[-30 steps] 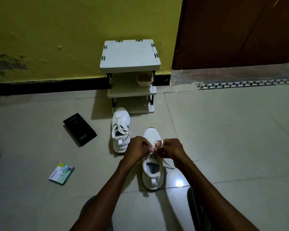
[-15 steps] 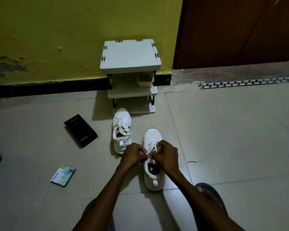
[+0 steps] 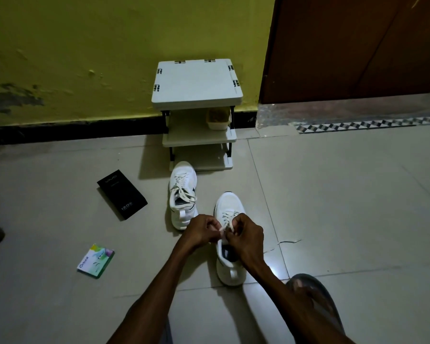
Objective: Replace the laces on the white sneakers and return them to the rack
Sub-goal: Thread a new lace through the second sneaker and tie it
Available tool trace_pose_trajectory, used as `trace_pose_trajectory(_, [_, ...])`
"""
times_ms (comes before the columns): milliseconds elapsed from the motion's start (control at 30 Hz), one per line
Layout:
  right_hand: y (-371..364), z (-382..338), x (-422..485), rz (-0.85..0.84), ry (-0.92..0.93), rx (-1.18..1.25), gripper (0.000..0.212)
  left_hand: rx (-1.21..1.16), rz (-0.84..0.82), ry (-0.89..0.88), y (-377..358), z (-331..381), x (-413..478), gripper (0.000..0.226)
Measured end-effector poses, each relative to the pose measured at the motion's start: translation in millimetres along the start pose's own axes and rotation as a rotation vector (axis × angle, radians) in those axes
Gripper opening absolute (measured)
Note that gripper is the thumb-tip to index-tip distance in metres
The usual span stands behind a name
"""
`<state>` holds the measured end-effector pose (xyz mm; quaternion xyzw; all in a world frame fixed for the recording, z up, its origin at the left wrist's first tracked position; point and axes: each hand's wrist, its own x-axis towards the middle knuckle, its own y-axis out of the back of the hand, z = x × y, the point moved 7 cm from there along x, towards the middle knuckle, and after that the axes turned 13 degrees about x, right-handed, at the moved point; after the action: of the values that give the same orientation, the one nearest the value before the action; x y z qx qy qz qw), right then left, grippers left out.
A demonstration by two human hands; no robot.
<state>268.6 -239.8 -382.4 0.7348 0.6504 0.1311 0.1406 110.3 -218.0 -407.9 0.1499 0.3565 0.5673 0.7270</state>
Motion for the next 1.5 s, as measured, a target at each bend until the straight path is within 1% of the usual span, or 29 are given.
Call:
trace_pose_trajectory(133, [-3,-1,-1,-0.012,0.032,-0.005,0.025,0.042,0.011,0.013,0,0,1,0.009])
trace_pose_trajectory(267, [-6,-1,1,-0.049,0.043,-0.042,0.021,0.097,-0.014,0.001,-1,3,2,0.004])
trace_pose_trajectory(367, [-10,-1,1,-0.061,0.038,-0.075,0.017,0.122,-0.009,-0.022,-3,7,1,0.020])
trace_pose_trajectory(500, [-9,-1,-2,-0.050,0.015,-0.100,0.017,0.124,0.074,-0.003,-3,5,1,0.020])
trace_pose_trajectory(600, [-6,-1,2,-0.082,-0.064,-0.164,0.017,0.074,0.098,0.009,-6,2,0,0.017])
trace_pose_trajectory(667, [-5,-7,6,-0.104,-0.052,-0.234,0.015,0.029,0.106,0.037,-6,0,-1,0.017])
trace_pose_trajectory(733, [-3,-12,8,-0.099,-0.005,-0.257,0.024,-0.017,0.107,0.047,-6,-2,0,0.018])
trace_pose_trajectory(800, [-2,-9,8,-0.117,-0.018,-0.291,0.032,-0.047,0.114,0.059,-5,0,-2,0.022])
trace_pose_trajectory(867, [0,-5,10,-0.145,-0.066,-0.317,0.023,-0.053,0.138,0.081,-2,1,-5,0.024])
trace_pose_trajectory(900, [1,-4,13,-0.159,-0.071,-0.342,0.017,-0.067,0.149,0.085,0,1,-6,0.020])
trace_pose_trajectory(933, [2,-4,15,-0.175,-0.075,-0.381,0.018,-0.092,0.153,0.088,4,2,-6,0.015])
trace_pose_trajectory(967, [2,-4,17,-0.186,-0.077,-0.407,0.020,-0.125,0.169,0.087,11,3,-5,0.015])
trace_pose_trajectory(1033, [2,-2,21,-0.196,-0.077,-0.392,0.016,-0.245,0.215,0.104,29,6,-1,0.022])
trace_pose_trajectory(1100, [2,0,22,-0.195,-0.073,-0.379,0.018,-0.455,0.268,0.134,53,12,-1,0.025])
trace_pose_trajectory(1167, [0,0,23,-0.215,-0.068,-0.402,0.020,-0.666,0.327,0.123,79,27,-5,0.020])
trace_pose_trajectory(1233, [1,1,24,-0.223,-0.085,-0.388,0.023,-0.912,0.346,0.068,96,41,-9,0.016])
trace_pose_trajectory(1300, [2,4,25,-0.219,-0.113,-0.344,0.023,-1.182,0.300,0.051,95,51,-11,0.015])
trace_pose_trajectory(1367, [2,7,24,-0.217,-0.120,-0.316,0.020,-1.355,0.187,0.076,78,60,-13,0.015])
trace_pose_trajectory(1400, [2,7,23,-0.220,-0.117,-0.313,0.019,-1.308,0.130,0.096,67,64,-13,0.016])
trace_pose_trajectory(1433, [2,7,23,-0.219,-0.109,-0.316,0.019,-1.139,0.096,0.131,55,64,-14,0.018])
trace_pose_trajectory(1467, [2,7,22,-0.213,-0.101,-0.312,0.019,-0.824,0.092,0.145,47,61,-13,0.019])
trace_pose_trajectory(1500, [3,7,22,-0.206,-0.094,-0.304,0.018,-0.429,0.107,0.140,41,57,-12,0.018])
